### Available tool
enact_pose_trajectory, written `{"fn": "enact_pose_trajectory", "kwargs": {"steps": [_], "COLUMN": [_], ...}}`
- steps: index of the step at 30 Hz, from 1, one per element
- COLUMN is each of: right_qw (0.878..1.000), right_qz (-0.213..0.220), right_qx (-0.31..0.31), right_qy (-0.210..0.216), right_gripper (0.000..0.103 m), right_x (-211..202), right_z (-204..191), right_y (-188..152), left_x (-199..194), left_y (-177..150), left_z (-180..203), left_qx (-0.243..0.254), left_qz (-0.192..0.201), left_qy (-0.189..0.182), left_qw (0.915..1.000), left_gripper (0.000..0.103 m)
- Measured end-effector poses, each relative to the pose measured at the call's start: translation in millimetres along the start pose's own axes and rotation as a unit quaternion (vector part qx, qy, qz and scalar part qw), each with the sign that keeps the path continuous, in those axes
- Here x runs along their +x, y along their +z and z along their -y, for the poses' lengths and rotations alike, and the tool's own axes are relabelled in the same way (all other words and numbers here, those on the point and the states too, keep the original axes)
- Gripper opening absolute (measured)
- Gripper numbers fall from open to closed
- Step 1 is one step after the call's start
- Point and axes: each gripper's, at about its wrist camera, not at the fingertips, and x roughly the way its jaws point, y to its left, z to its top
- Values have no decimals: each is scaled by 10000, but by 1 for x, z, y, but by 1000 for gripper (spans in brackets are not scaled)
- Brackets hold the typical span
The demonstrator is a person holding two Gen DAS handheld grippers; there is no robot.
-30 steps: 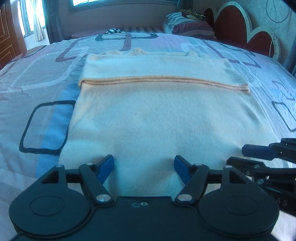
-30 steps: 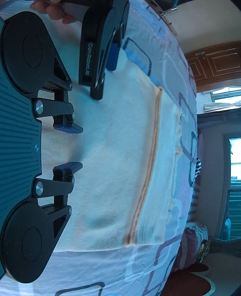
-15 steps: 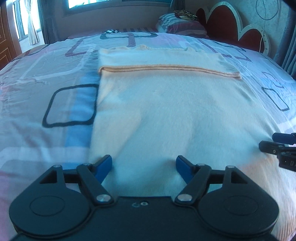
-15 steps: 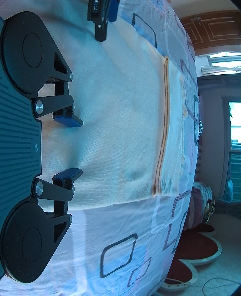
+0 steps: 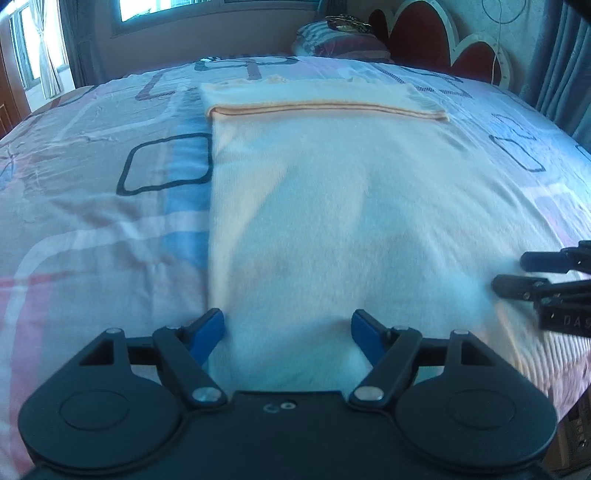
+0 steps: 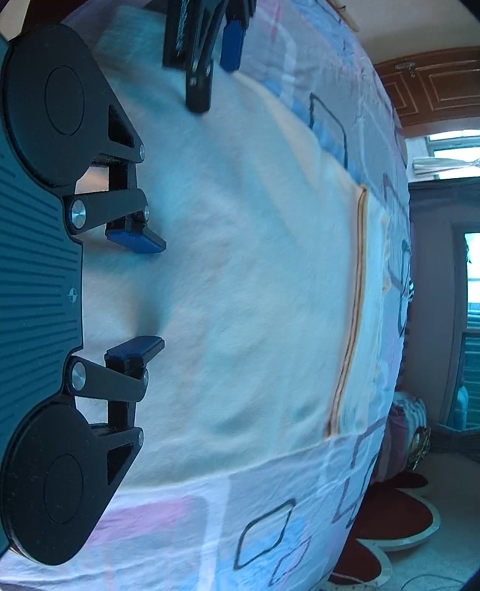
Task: Fold small clothes
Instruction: 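Move both open grippers over the sweater toward its hem edge, then close both grippers on the cream sweater hem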
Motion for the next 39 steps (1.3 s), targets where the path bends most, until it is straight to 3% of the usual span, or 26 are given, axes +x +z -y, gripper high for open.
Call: {"fn": "enact_pose_trajectory", "kwargs": {"steps": [6,15,25,27,28,29,33,37,39], "right_qw": [9989,9931,9862,9844,9834,9819,9818,9815,9821], "right_qz": [19,-113,-317,-350,-375,-402,-390,22,274], "right_qx": [305,779,1475,1621,1710,1820,1858,1910,1856], "right_qy": [-348,-868,-683,-579,-470,-343,-61,132,156], "right_gripper": [49,49,49,32,15,8,6,6,6], "right_x": [-25,-53,-65,-65,-65,-65,-68,-78,-80], "right_z": [27,60,72,75,76,78,79,84,89], "right_y": [-17,-48,-66,-64,-64,-62,-51,-22,-1], "left_x": [-21,-34,-33,-32,-33,-33,-39,-48,-49], "left_y": [-22,-39,-38,-36,-34,-33,-20,9,29], "left_z": [-19,-25,-26,-28,-28,-29,-31,-36,-40], "left_qx": [-347,-595,-760,-796,-798,-801,-837,-892,-922], "left_qz": [-122,-219,-132,-123,-116,-104,91,507,739], "left_qy": [21,-347,-735,-819,-863,-902,-1020,-1054,-1018], "left_qw": [9993,9974,9943,9934,9930,9926,9912,9891,9878], "left_gripper": [78,71,24,16,11,9,8,8,2]}}
